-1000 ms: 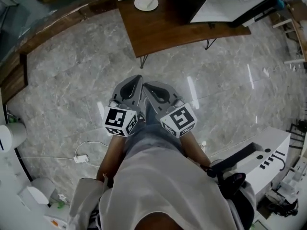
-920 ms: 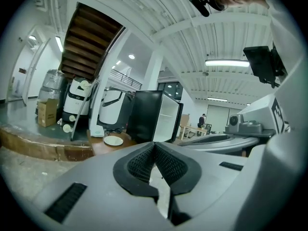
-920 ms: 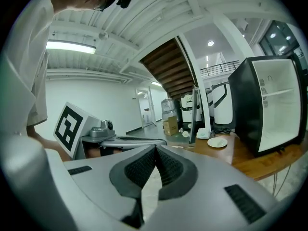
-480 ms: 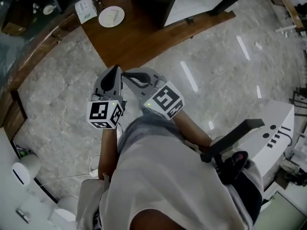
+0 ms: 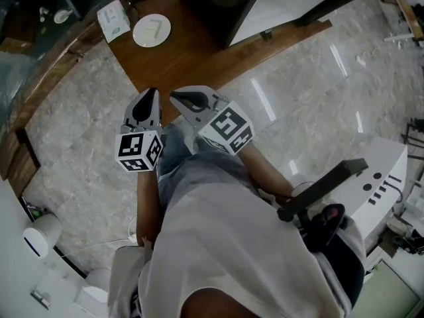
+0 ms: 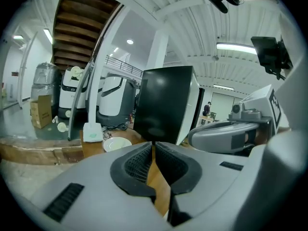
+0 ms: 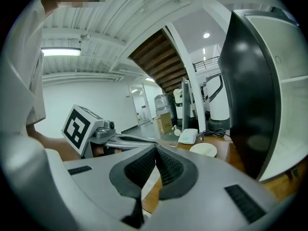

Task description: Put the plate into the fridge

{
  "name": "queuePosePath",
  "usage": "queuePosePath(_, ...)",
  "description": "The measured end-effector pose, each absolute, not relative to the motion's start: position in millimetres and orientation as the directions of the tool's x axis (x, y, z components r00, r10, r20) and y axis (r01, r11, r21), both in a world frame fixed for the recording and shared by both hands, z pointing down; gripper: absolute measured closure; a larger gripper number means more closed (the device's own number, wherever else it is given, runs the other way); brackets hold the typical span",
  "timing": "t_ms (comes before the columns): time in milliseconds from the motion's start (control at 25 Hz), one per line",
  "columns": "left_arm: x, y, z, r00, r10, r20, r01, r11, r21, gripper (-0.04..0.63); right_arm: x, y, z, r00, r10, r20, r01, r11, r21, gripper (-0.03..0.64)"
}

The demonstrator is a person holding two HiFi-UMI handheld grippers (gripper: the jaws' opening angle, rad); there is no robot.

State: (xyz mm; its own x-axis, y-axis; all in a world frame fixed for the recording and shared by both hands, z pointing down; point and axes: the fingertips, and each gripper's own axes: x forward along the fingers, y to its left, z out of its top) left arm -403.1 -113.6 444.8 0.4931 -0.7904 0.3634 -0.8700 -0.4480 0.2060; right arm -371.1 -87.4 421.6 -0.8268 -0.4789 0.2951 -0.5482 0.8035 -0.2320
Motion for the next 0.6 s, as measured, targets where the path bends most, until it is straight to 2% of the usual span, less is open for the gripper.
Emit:
queuePosePath(360, -457, -225, 482, 0.54, -0.734, 0.413, -0.842, -0.477, 0.253, 0.577, -402, -191, 457, -0.773, -0.521, 0.362, -0.623, 0.733, -0.273, 0.6)
queuePosePath(600, -501, -342, 520, 0.59, -0.631, 0.503, -0.805, -0.507, 0.308, 0.577, -435, -316, 508, -0.665, -0.549, 0.507, -0.739, 0.584, -0.336, 0.6)
